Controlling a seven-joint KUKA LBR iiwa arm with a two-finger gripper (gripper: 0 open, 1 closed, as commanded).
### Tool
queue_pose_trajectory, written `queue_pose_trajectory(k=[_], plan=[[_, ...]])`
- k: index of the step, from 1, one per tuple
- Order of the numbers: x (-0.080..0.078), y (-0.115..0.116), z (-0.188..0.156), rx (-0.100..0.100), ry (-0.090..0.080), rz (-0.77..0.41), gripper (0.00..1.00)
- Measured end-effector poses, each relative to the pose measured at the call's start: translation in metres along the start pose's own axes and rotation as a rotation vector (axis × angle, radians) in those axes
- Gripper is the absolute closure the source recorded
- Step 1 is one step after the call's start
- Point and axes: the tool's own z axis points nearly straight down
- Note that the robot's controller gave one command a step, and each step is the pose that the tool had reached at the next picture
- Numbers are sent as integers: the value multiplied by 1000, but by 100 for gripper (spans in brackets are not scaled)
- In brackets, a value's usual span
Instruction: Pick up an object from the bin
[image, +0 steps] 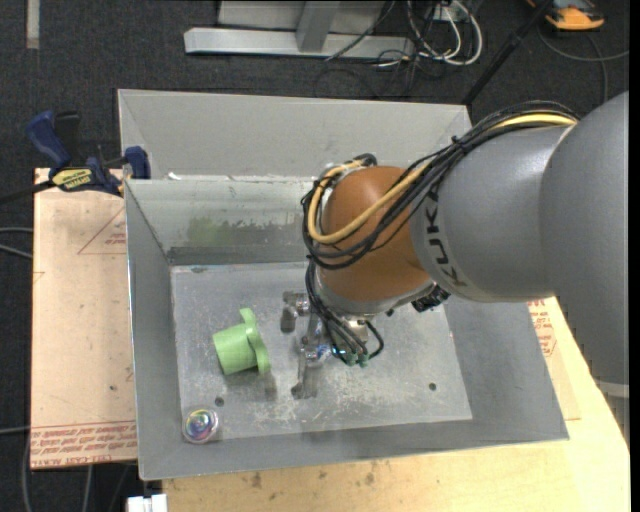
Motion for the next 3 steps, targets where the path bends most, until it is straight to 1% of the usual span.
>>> queue_pose_trajectory(k=[1, 2, 3], plan=[[-28, 53, 67, -1, -8, -242, 0], [-29, 52, 66, -1, -10, -240, 100], [-52, 36, -84, -1, -19, -236, 100]])
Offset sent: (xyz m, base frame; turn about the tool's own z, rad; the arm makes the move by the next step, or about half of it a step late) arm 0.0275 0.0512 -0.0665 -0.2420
